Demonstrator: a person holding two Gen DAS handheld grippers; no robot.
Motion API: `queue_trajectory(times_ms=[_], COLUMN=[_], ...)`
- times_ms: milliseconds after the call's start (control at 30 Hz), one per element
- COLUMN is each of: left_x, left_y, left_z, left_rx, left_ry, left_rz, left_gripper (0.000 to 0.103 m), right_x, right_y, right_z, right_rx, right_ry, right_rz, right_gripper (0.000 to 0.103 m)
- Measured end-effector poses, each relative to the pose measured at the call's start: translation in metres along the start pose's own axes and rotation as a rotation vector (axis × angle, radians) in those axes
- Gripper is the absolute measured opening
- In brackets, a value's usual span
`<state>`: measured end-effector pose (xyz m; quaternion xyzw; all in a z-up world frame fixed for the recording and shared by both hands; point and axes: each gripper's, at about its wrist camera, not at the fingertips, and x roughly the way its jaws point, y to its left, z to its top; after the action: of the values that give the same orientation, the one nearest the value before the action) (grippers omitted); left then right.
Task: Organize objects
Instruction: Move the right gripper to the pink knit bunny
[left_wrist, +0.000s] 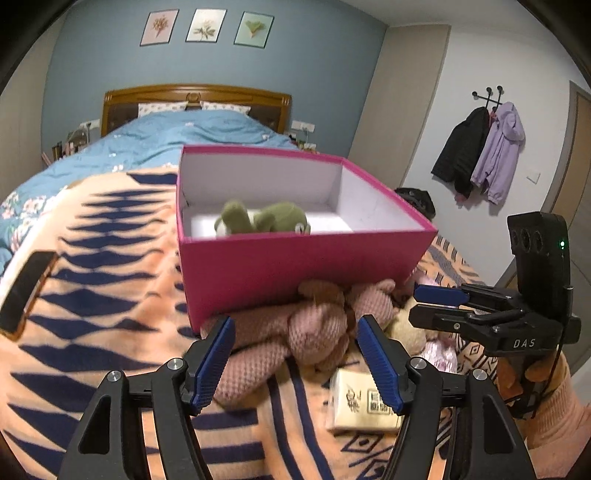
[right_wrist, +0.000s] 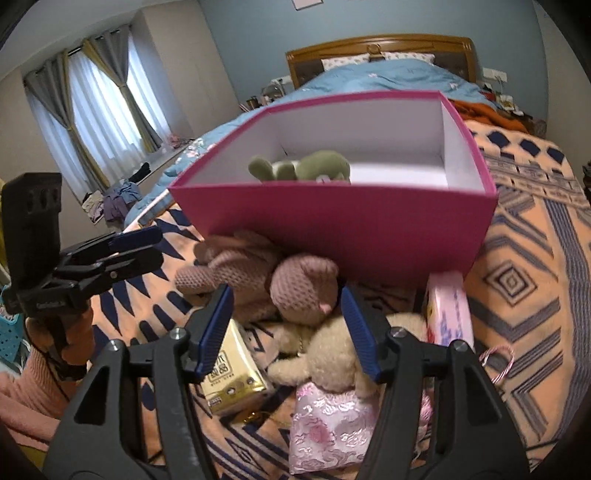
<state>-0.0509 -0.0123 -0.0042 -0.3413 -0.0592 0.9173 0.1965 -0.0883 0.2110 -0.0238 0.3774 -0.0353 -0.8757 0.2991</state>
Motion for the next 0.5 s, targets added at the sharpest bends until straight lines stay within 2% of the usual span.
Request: queue_trajectory(times_ms=[267, 500], left_x=[0.019, 0.031], left_y=[-0.001, -0.004], left_z=[-0.014, -0.015], left_rx=[-0.024, -0.028], left_ry=[0.058, 0.085], left_rz=[-0.008, -0.004], left_gripper=[0.07, 0.07], right_x=[0.01, 0.021], right_y=[0.0, 0.01], right_z=[-0.014, -0.012], right_rx=[0.002, -0.032], right_ry=[0.027, 0.026], right_rz=[-0.065, -0.089], right_gripper=[0.063, 0.063])
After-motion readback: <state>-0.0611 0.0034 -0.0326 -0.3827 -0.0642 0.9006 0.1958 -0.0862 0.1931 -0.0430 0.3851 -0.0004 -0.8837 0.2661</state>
